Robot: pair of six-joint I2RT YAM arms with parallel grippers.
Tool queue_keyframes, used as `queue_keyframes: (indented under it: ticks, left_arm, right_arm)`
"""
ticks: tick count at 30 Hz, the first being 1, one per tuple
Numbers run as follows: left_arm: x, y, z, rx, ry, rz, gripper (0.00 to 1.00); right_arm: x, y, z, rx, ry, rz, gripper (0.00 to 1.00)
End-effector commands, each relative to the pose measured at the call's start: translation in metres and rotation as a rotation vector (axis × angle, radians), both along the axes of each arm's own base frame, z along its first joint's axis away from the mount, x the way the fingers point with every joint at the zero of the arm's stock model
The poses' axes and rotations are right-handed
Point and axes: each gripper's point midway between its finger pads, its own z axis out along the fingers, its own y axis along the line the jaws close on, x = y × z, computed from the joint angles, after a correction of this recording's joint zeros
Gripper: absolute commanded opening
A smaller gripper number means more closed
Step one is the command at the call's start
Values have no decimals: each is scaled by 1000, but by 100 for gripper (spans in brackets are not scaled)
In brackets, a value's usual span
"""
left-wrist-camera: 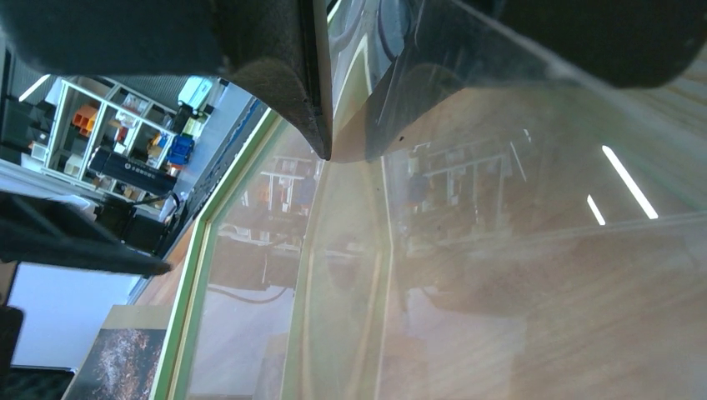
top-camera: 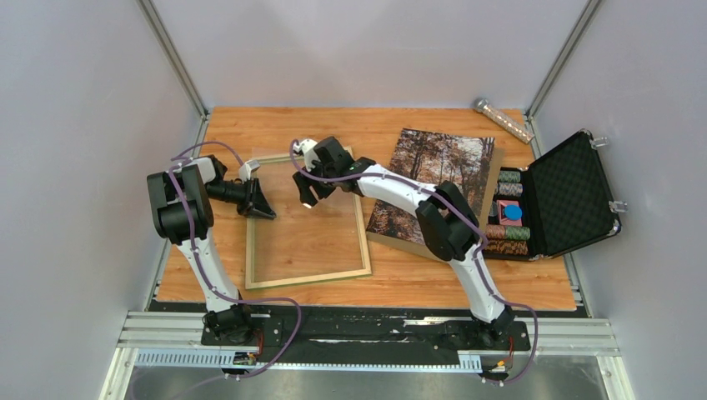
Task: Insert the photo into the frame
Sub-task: Place the photo frame item in the photo frame.
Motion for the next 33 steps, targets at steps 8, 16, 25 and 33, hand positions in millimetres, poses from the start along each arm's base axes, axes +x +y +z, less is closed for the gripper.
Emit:
queue_keyframes:
  ticks: [8, 16, 25, 33]
  left_arm:
    - [2, -3, -3, -5, -1, -1, 29]
    - [1, -2, -4, 1, 0, -4, 29]
    - [0, -2, -3, 3, 1, -6, 29]
    - [-1, -2, -3, 8, 2, -9, 33]
  right_arm:
    - [-9, 34, -11, -6, -10, 78, 65]
    - [-11, 33, -27, -32, 5, 75, 64]
    - [-9, 31, -39, -54, 10, 65, 64]
    - [-9, 26, -48, -77, 12, 60, 64]
